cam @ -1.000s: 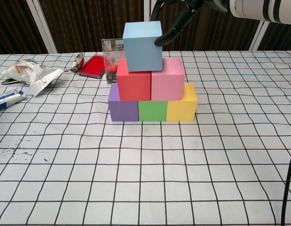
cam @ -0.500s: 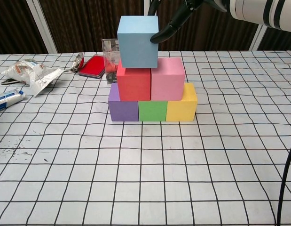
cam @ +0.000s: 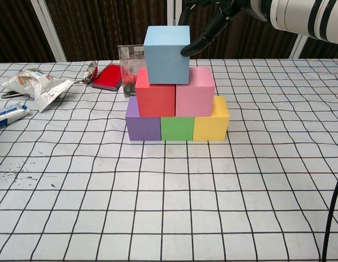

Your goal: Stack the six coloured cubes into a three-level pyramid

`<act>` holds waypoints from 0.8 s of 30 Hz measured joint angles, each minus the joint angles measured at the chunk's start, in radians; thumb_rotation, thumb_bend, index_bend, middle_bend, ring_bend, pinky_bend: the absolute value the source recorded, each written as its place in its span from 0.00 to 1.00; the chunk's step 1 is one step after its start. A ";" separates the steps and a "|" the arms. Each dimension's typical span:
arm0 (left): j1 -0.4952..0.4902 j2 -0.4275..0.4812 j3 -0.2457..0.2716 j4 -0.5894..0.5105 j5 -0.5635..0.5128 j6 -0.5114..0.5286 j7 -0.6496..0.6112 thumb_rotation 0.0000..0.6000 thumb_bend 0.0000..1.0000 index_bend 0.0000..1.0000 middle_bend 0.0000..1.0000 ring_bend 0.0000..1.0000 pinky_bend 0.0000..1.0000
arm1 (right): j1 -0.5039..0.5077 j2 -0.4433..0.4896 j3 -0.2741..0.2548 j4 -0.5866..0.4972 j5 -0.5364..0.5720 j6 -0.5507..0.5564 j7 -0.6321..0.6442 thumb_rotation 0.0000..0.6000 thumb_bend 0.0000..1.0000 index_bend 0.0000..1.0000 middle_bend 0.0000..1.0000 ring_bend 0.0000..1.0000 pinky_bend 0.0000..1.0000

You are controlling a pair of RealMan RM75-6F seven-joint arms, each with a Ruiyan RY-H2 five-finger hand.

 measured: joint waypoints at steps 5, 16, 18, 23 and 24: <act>-0.002 0.001 0.000 -0.002 0.001 -0.003 0.004 1.00 0.00 0.12 0.18 0.01 0.06 | -0.008 0.007 0.003 0.007 -0.003 -0.013 0.016 1.00 0.10 0.00 0.50 0.08 0.00; -0.006 0.003 0.002 -0.010 0.002 -0.010 0.010 1.00 0.00 0.12 0.18 0.01 0.06 | -0.028 0.023 0.007 0.019 -0.068 -0.045 0.090 1.00 0.11 0.00 0.50 0.08 0.00; -0.007 0.002 0.002 -0.011 0.002 -0.011 0.011 1.00 0.00 0.12 0.18 0.01 0.06 | -0.032 0.029 0.007 0.027 -0.087 -0.058 0.111 1.00 0.11 0.00 0.50 0.08 0.00; -0.009 0.000 0.003 -0.013 0.003 -0.016 0.015 1.00 0.00 0.12 0.18 0.01 0.06 | -0.038 0.040 0.007 0.058 -0.122 -0.093 0.156 1.00 0.11 0.00 0.50 0.08 0.00; -0.010 0.000 0.003 -0.013 0.003 -0.017 0.016 1.00 0.00 0.12 0.18 0.01 0.06 | -0.038 0.041 0.007 0.062 -0.125 -0.099 0.162 1.00 0.11 0.00 0.50 0.08 0.00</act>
